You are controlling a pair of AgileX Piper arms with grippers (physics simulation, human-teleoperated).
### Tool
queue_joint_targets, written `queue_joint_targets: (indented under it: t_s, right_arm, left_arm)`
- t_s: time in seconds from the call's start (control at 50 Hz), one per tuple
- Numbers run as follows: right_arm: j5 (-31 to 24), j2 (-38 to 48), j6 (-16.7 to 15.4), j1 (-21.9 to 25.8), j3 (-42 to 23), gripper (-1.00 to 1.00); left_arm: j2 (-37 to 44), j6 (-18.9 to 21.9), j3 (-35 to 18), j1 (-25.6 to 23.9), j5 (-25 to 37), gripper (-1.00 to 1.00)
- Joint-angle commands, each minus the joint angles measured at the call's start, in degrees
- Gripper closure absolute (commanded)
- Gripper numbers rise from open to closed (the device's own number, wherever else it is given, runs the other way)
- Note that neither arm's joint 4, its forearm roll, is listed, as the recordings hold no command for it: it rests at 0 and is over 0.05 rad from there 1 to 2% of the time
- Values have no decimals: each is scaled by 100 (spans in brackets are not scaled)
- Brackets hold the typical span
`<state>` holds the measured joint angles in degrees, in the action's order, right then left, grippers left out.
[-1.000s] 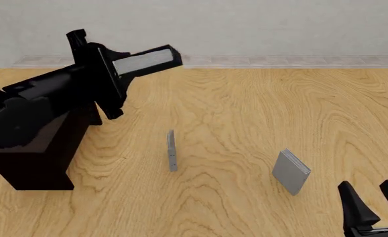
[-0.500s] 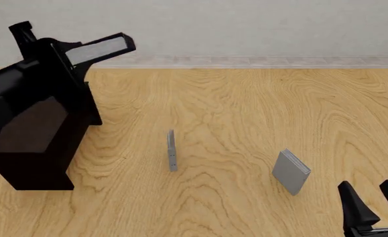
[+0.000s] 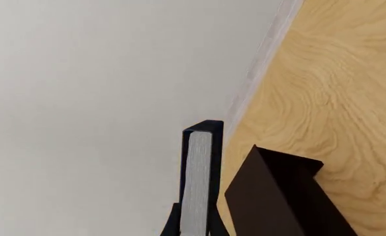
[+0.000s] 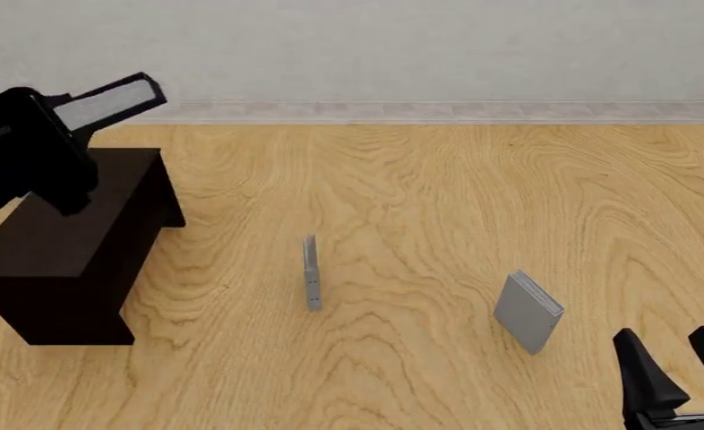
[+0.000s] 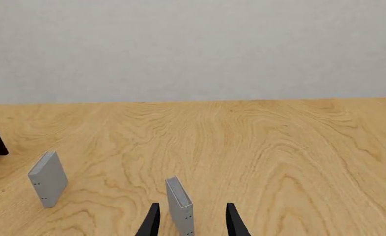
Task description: Pick up the book in the middle and place it on the cabinet shelf.
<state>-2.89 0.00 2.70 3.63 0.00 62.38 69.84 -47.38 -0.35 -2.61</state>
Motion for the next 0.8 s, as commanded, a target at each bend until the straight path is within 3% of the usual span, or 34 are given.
queue_joint_targets:
  t_s: [0.02,0.24,0.32,0.8]
  right_arm:
    - [0,0,0,0,0,-100]
    - [0,0,0,0,0,-100]
    - [0,0,0,0,0,-100]
    - [0,0,0,0,0,-100]
  left_arm:
    - [57,160,396,487,-308,100]
    - [366,444,897,806,-1029,100]
    - [448,253,904,866,-998,100]
    - [1051,611,1559,1287,-1862,100]
